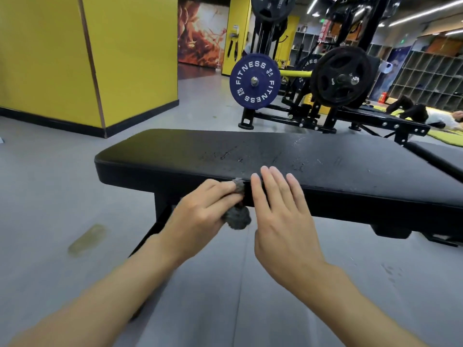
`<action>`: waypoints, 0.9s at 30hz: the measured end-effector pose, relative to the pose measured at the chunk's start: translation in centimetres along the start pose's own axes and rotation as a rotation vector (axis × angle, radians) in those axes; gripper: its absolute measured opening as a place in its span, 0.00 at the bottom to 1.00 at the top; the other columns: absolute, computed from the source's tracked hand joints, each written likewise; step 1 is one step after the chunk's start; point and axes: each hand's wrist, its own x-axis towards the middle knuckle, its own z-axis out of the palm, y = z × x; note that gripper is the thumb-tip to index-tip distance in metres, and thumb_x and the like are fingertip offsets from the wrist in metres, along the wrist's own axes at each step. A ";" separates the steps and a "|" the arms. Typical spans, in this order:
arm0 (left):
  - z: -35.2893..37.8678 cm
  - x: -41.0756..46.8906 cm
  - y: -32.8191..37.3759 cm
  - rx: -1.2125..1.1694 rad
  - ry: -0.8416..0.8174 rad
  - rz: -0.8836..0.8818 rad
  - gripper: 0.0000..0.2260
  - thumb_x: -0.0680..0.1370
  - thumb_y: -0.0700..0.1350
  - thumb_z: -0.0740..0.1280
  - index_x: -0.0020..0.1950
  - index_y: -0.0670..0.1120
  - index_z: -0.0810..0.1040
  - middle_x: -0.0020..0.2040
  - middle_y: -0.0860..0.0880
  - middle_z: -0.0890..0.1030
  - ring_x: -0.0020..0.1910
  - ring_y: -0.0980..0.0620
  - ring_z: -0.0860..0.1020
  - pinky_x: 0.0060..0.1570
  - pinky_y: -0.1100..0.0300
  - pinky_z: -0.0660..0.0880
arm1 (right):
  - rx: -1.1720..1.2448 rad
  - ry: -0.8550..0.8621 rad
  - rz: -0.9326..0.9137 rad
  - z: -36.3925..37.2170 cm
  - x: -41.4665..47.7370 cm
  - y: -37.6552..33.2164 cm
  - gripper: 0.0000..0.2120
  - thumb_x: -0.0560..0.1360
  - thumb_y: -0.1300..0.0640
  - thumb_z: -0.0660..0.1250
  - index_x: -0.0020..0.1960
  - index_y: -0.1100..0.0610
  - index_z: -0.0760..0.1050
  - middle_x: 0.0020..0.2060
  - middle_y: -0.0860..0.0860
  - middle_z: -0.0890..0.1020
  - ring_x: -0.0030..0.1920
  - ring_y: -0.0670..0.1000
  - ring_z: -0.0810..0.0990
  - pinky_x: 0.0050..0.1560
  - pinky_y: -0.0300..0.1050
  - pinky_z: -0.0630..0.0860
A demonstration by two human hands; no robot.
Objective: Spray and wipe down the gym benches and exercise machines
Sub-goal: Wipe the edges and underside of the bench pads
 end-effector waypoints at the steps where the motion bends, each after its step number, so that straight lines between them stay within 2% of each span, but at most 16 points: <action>1: -0.6 -0.9 -1.1 0.024 0.021 -0.045 0.09 0.79 0.32 0.68 0.58 0.34 0.82 0.58 0.39 0.81 0.51 0.39 0.79 0.53 0.48 0.77 | -0.006 -0.010 -0.009 0.2 0.5 -0.8 0.34 0.71 0.61 0.46 0.75 0.67 0.63 0.74 0.65 0.65 0.76 0.63 0.61 0.75 0.61 0.56; 3: -0.8 -1.3 -1.3 0.028 0.069 -0.113 0.10 0.77 0.31 0.69 0.58 0.33 0.82 0.57 0.39 0.81 0.51 0.39 0.79 0.53 0.48 0.76 | -0.009 -0.013 -0.018 0.5 1.1 -1.7 0.34 0.71 0.61 0.45 0.75 0.68 0.63 0.74 0.64 0.65 0.77 0.63 0.61 0.75 0.62 0.57; 6: 0.2 1.2 1.0 -0.057 0.111 -0.059 0.08 0.79 0.31 0.67 0.57 0.33 0.82 0.57 0.39 0.82 0.50 0.40 0.80 0.54 0.50 0.77 | 0.019 0.010 0.034 0.8 1.3 -1.8 0.31 0.72 0.62 0.49 0.73 0.70 0.65 0.72 0.65 0.68 0.75 0.63 0.64 0.75 0.59 0.58; 10: -1.1 0.4 -1.3 -0.024 0.017 0.038 0.08 0.80 0.32 0.66 0.57 0.34 0.82 0.57 0.39 0.81 0.48 0.41 0.79 0.52 0.51 0.77 | -0.019 0.001 0.045 0.9 1.8 -2.4 0.30 0.72 0.63 0.50 0.73 0.71 0.64 0.72 0.66 0.68 0.75 0.64 0.64 0.75 0.61 0.58; 13: -3.5 -3.4 -5.7 0.026 0.017 -0.083 0.11 0.79 0.33 0.62 0.57 0.34 0.82 0.58 0.39 0.81 0.50 0.38 0.80 0.53 0.48 0.77 | -0.037 -0.040 0.044 0.9 2.4 -3.8 0.33 0.69 0.65 0.57 0.74 0.71 0.63 0.73 0.66 0.67 0.76 0.64 0.62 0.75 0.62 0.57; 16: -4.0 -4.3 -5.8 0.062 0.092 -0.190 0.11 0.77 0.32 0.64 0.56 0.34 0.83 0.57 0.39 0.81 0.50 0.39 0.79 0.52 0.46 0.77 | -0.037 -0.051 0.045 1.1 3.1 -5.0 0.34 0.68 0.65 0.57 0.74 0.71 0.63 0.72 0.66 0.68 0.75 0.64 0.63 0.75 0.62 0.57; 18: -2.7 -2.2 -3.5 -0.004 0.104 -0.116 0.09 0.77 0.30 0.67 0.56 0.33 0.83 0.56 0.39 0.82 0.49 0.39 0.80 0.52 0.48 0.77 | -0.028 -0.046 0.059 1.4 3.3 -5.4 0.33 0.68 0.65 0.57 0.73 0.71 0.64 0.72 0.66 0.68 0.75 0.64 0.63 0.75 0.62 0.57; 20: -1.6 -0.4 -2.0 -0.067 0.098 -0.030 0.08 0.79 0.31 0.66 0.55 0.33 0.83 0.56 0.39 0.82 0.47 0.40 0.80 0.51 0.50 0.78 | -0.017 -0.034 0.085 1.7 3.5 -5.4 0.33 0.68 0.66 0.57 0.73 0.72 0.64 0.71 0.66 0.69 0.75 0.63 0.64 0.75 0.59 0.56; 23: -2.4 -1.7 -4.4 -0.045 0.040 0.012 0.08 0.80 0.32 0.65 0.55 0.34 0.83 0.56 0.40 0.82 0.47 0.40 0.79 0.51 0.51 0.78 | -0.062 -0.045 0.064 1.9 3.7 -5.4 0.33 0.68 0.65 0.57 0.73 0.72 0.63 0.71 0.67 0.68 0.75 0.64 0.63 0.75 0.60 0.56; 27: -4.9 -6.7 -9.6 0.039 0.034 -0.141 0.10 0.77 0.30 0.65 0.54 0.34 0.84 0.57 0.40 0.82 0.48 0.40 0.80 0.51 0.49 0.78 | -0.076 -0.052 0.102 2.0 4.1 -6.7 0.33 0.69 0.66 0.56 0.74 0.72 0.62 0.71 0.67 0.68 0.75 0.65 0.63 0.75 0.63 0.56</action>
